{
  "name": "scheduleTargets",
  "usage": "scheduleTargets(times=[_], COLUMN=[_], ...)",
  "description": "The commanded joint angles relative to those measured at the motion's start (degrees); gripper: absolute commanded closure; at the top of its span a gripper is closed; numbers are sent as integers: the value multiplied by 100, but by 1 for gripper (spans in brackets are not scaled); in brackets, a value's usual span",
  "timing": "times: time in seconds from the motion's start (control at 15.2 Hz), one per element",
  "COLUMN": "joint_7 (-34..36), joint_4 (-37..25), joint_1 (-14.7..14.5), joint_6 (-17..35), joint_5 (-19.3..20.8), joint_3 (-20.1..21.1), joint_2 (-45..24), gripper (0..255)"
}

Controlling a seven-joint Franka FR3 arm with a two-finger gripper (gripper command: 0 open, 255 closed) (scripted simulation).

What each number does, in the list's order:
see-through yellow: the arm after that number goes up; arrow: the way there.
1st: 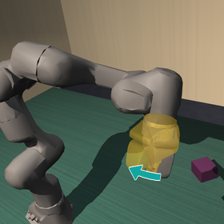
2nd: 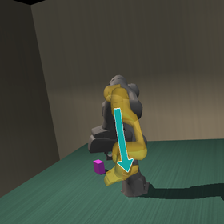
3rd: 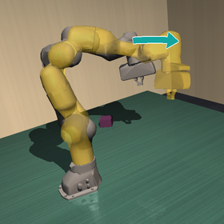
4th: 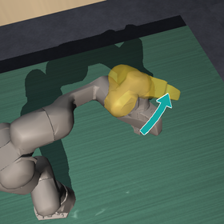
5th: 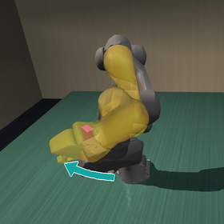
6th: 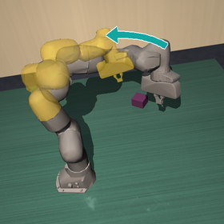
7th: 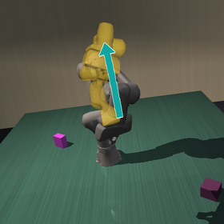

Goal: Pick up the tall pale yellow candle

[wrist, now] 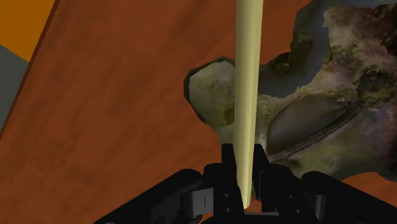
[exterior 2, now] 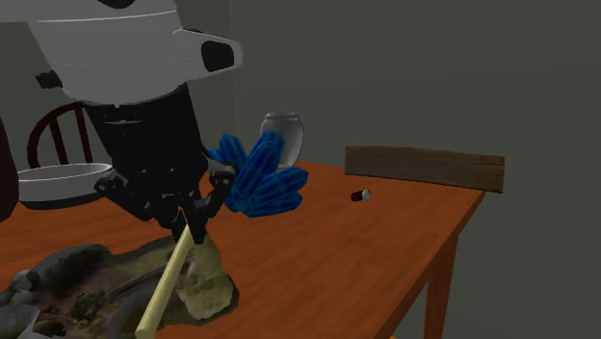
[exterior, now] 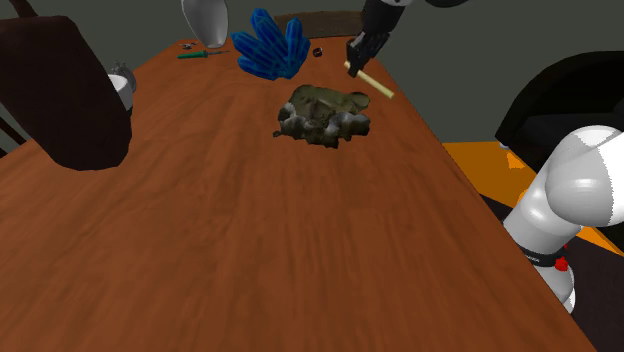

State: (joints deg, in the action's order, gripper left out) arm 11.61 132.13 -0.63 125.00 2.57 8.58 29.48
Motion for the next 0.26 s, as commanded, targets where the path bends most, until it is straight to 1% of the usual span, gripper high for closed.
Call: scheduleTargets(times=[0.0, 0.2], joint_7=[-15, -24], joint_4=[-146, -236], joint_1=[0, 1], joint_6=[-150, -238], joint_5=[-4, -6], joint_3=[-7, -10], joint_2=[1, -1], gripper=[255, 255])
